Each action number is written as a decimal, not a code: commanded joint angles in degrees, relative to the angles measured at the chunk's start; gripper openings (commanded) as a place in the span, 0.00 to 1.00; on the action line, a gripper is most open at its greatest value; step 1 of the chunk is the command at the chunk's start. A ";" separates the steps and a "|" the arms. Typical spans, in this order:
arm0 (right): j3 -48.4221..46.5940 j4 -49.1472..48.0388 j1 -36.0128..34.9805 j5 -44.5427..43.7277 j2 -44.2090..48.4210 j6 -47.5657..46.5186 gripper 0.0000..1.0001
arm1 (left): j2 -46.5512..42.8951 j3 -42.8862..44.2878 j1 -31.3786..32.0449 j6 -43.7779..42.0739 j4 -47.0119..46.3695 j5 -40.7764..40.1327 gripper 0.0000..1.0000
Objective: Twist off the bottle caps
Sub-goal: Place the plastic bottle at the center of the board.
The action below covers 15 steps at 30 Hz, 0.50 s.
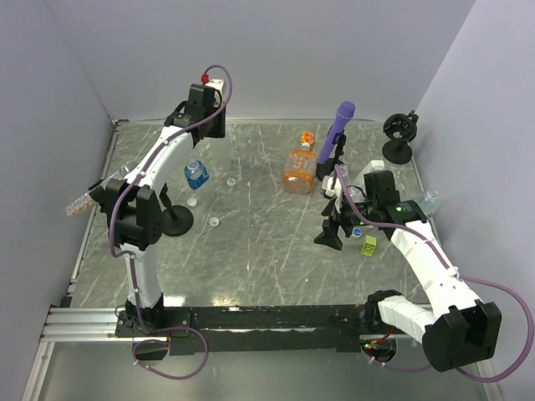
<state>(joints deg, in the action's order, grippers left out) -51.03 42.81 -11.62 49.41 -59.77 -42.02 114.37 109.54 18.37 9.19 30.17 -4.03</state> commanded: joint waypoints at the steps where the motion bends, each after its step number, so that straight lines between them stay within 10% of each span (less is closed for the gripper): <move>1: 0.40 -1.50 0.19 0.25 0.35 -0.08 0.99 | 0.86 3.31 -0.88 -1.46 1.03 -2.56 0.03; 15: 0.49 -1.41 0.19 0.16 -0.08 -0.25 0.99 | -0.46 4.81 -1.14 -0.49 2.96 -0.80 0.59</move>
<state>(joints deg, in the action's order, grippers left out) -50.96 42.81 -11.62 49.12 -59.81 -42.02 115.22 110.80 17.32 8.38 31.46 -5.39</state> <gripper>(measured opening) 0.992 0.529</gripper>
